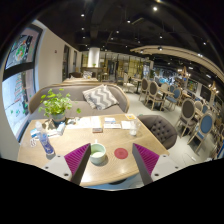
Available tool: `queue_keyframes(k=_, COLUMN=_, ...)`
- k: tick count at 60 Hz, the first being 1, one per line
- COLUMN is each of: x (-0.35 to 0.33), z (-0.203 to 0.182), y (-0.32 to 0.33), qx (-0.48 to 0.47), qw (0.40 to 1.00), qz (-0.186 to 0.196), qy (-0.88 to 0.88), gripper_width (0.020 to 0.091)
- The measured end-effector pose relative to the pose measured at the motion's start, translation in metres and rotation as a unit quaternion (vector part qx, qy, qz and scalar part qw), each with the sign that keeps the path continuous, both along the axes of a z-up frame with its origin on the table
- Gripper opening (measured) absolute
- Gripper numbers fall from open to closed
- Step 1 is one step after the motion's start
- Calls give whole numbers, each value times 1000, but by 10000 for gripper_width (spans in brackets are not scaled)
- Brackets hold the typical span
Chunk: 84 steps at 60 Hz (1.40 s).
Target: Pour water
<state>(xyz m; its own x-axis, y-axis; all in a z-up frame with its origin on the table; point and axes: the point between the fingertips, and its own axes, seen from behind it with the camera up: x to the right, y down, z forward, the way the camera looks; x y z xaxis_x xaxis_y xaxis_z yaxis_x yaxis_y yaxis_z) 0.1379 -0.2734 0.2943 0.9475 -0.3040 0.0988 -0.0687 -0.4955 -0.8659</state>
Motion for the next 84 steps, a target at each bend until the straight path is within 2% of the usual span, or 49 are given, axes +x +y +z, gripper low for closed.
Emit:
queue_keyframes(k=7, x=-15, z=-5, y=-3, qx=-9, qw=1000, qz=9, qy=-6, gripper_width=851)
queue_keyframes(k=20, x=-114, z=-59, y=6, qx=-36, qw=998, qz=41, qy=12, gripper_width=852)
queue_keyframes(k=32, x=-224, z=-105, y=22, qx=-38, qw=993, qz=95, qy=52, gripper_width=856)
queue_keyframes(k=43, x=-298, z=-128, y=87, qx=-8, qw=987, qz=135, qy=81, gripper_width=855)
queue_keyframes(k=62, x=-334, z=-190, y=227, qx=30, qw=984, qz=150, qy=94, gripper_width=848)
queue_keyframes(k=67, x=-334, z=-206, y=248, qx=33, qw=985, qz=150, qy=82, gripper_width=788)
queue_keyframes(k=74, x=-336, z=-213, y=262, qx=46, qw=984, qz=148, qy=85, gripper_width=501)
queue_keyframes(k=81, x=-334, z=-212, y=262, qx=50, qw=986, qz=140, qy=77, gripper_width=452)
queue_keyframes(k=84, x=-334, z=-213, y=261, qx=49, qw=986, qz=140, qy=76, gripper_width=391)
